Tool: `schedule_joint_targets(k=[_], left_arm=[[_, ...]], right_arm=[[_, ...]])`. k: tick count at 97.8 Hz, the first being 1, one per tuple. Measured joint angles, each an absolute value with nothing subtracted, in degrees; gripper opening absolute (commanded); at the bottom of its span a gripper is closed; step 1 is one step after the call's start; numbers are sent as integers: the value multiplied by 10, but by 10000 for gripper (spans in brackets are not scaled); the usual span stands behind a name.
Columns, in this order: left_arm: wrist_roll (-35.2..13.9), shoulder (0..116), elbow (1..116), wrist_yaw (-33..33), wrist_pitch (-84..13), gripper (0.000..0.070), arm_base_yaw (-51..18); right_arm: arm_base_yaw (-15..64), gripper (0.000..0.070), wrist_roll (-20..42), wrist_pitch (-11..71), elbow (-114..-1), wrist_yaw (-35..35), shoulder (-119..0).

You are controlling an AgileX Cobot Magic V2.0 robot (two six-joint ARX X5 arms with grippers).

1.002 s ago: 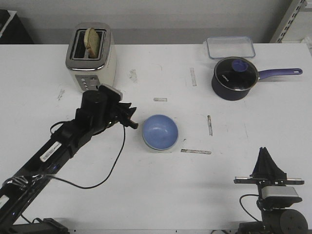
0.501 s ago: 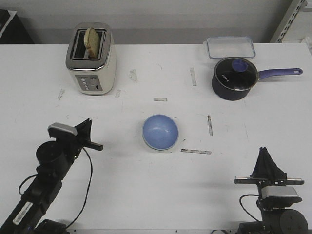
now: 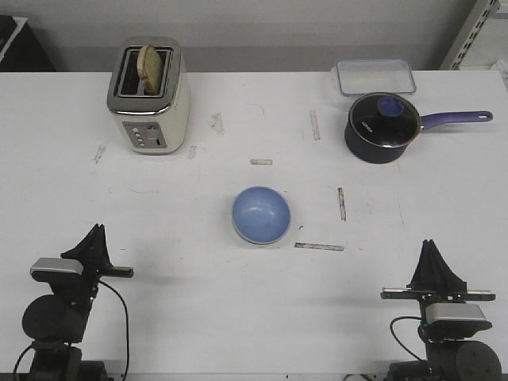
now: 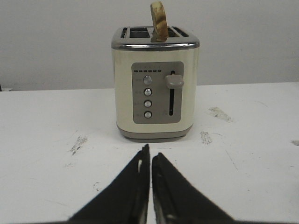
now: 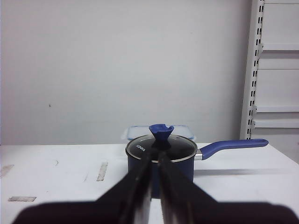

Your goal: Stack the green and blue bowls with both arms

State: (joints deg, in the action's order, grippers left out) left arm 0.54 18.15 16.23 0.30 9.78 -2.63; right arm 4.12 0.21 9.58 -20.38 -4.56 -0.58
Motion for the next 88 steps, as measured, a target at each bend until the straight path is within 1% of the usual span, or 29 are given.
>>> schedule_joint_targets(k=[27, 49, 64, 88], left_arm=[[5, 105, 162, 3, 88, 1, -26], [6, 91, 160, 2, 69, 1, -26], [6, 74, 119, -14, 66, 1, -26], [6, 9, 49, -16, 59, 1, -26]], right_arm=[[41, 12, 2, 96, -204, -46, -6], [41, 12, 2, 96, -204, -45, -6], [41, 12, 2, 96, -204, -45, -6], [41, 12, 2, 96, -204, -46, -6]])
